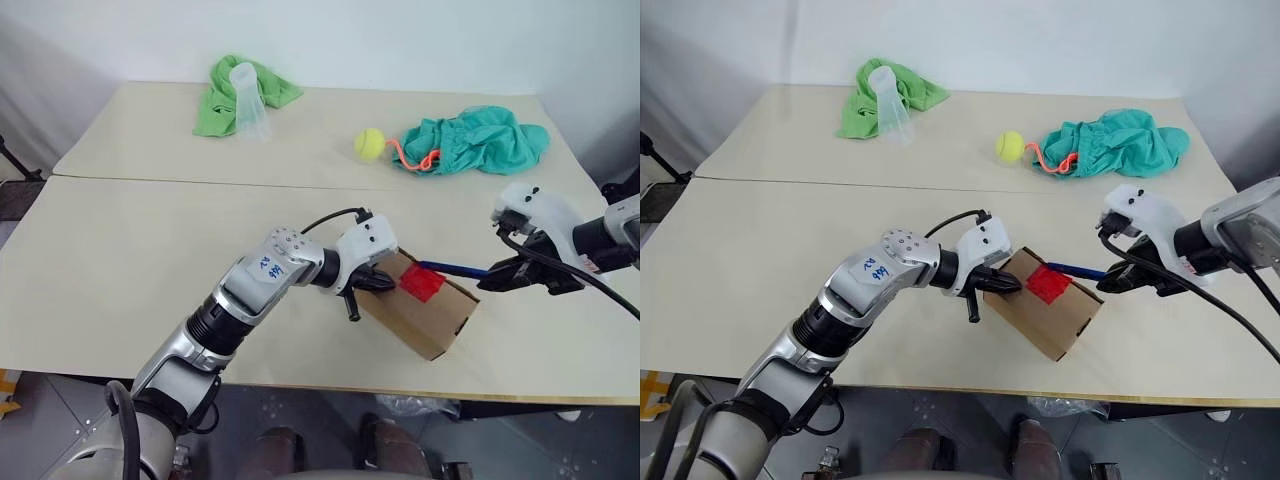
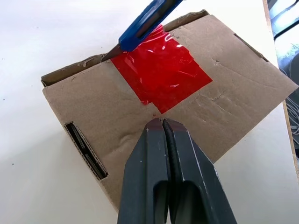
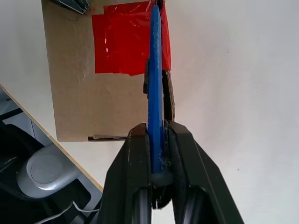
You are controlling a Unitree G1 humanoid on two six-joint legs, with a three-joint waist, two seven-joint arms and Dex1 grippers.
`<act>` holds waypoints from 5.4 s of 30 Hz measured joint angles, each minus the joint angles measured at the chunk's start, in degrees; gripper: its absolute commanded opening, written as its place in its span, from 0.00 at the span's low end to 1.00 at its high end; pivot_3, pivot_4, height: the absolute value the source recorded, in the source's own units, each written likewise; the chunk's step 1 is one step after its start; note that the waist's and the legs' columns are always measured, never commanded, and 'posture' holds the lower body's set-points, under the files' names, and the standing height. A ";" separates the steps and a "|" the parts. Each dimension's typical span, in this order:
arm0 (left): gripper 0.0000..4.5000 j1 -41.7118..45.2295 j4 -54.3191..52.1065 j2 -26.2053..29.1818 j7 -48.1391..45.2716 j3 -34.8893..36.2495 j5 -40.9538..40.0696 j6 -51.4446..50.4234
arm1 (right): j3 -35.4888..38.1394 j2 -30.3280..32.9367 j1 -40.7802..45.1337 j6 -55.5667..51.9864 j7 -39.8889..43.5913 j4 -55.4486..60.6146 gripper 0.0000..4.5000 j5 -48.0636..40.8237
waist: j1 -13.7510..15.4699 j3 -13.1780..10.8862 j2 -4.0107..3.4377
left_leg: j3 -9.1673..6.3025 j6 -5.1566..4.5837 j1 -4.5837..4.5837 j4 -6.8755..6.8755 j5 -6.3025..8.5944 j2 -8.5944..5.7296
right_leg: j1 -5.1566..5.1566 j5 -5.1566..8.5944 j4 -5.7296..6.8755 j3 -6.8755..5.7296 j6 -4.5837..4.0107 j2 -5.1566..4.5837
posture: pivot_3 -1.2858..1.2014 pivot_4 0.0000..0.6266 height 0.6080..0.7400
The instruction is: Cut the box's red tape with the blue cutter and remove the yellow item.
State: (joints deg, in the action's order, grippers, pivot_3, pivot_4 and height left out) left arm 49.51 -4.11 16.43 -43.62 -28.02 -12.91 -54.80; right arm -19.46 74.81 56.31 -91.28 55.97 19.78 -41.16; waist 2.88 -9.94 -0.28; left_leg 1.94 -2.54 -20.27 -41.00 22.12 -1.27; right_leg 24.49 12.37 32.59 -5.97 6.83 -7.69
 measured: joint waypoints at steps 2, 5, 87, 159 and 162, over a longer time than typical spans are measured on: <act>0.01 0.00 0.07 -0.02 0.00 0.01 0.00 0.13 | -1.58 -0.02 1.56 0.02 0.68 -0.67 0.03 0.60 | 0.00 0.01 -0.01 | 0.00 -0.01 0.00 -0.01 0.01 0.00 | 0.00 0.00 0.00 0.02 0.00 -0.01 | 0.52 0.24 1.00; 0.01 0.00 0.18 -0.09 -0.01 0.01 0.00 0.26 | -3.97 -0.01 3.85 -0.07 2.07 -1.99 0.03 0.98 | 0.02 0.01 -0.01 | 0.00 0.00 0.00 -0.02 0.03 0.00 | 0.00 0.00 0.00 0.03 0.00 -0.01 | 0.52 0.24 1.00; 0.01 -0.65 1.96 -2.36 1.14 0.85 0.00 1.72 | -48.75 -1.30 29.10 16.06 32.87 -16.59 0.03 27.58 | 0.29 0.01 -0.02 | -0.03 0.07 -0.15 -0.25 0.24 -0.13 | 0.00 -0.10 -0.08 -0.15 0.16 -0.04 | 0.52 0.24 1.00; 0.00 2.14 5.82 -0.50 -2.07 0.41 0.12 3.30 | 47.84 -31.59 -45.70 17.09 -25.67 -5.73 0.71 20.29 | -0.53 0.20 -0.34 | 0.12 -0.03 0.14 -0.19 0.01 -0.03 | -0.19 -0.17 0.09 0.03 0.13 0.05 | 0.52 0.24 1.00; 0.00 2.28 5.33 -0.32 -2.25 1.28 -0.16 2.25 | 47.98 -30.59 -45.41 17.40 -25.79 -4.10 0.95 19.83 | -0.82 0.19 -0.35 | 0.14 -0.07 0.06 -0.18 0.00 -0.05 | -0.08 -0.17 0.17 0.06 0.13 0.04 | 0.52 0.24 1.00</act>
State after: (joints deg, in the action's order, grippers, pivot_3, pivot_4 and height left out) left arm 51.78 1.22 16.10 -45.87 -26.74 -13.06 -52.54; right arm 28.52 44.22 10.90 -73.87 30.18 15.68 -21.33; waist 2.06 -9.74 -0.63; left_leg 2.08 -2.61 -20.21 -41.18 22.11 -1.32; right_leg 24.41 12.20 32.75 -5.91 6.96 -7.64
